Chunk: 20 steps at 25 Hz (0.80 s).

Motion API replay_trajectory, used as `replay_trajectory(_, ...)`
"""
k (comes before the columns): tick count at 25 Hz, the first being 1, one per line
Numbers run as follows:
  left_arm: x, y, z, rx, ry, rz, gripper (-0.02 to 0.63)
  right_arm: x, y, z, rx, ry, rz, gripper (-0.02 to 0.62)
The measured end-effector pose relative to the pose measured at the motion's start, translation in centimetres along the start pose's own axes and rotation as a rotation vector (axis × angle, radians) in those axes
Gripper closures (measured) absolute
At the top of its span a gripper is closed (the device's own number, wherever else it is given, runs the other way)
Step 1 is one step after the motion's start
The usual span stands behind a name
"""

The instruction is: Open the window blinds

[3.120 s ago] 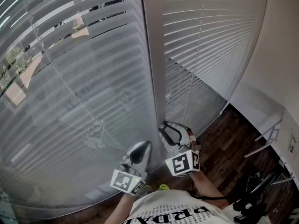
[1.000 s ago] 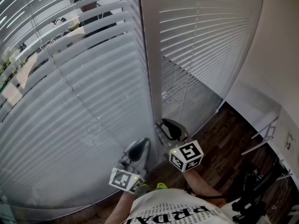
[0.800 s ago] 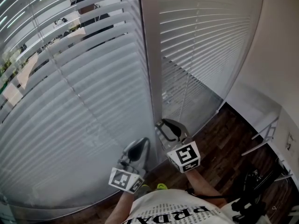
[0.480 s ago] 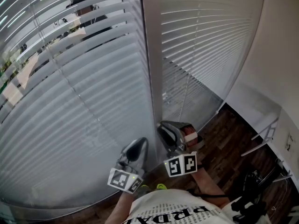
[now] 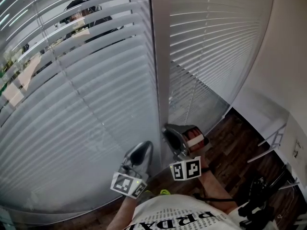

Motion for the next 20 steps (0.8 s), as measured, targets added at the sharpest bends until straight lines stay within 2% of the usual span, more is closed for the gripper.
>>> replay_trajectory(9,0.03,-0.27,-0.20,0.006,0.003,-0.002,0.615,-0.18,-0.13,-0.24,0.132,0.010,-0.020,0.469)
replay_trajectory(20,-0.02,-0.19,-0.05,0.005,0.000,-0.001,0.615,-0.06,-0.01,-0.62,0.442,-0.002,-0.050,0.469)
Point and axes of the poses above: the fingertips, and each gripper's own axes: x forward along the fingers, z to its left, y out of its underside, the point moved 1 cm from there along -x, backward along the fingers, and after that the axes turned 11 degrees about x, right-handed, at the moved point
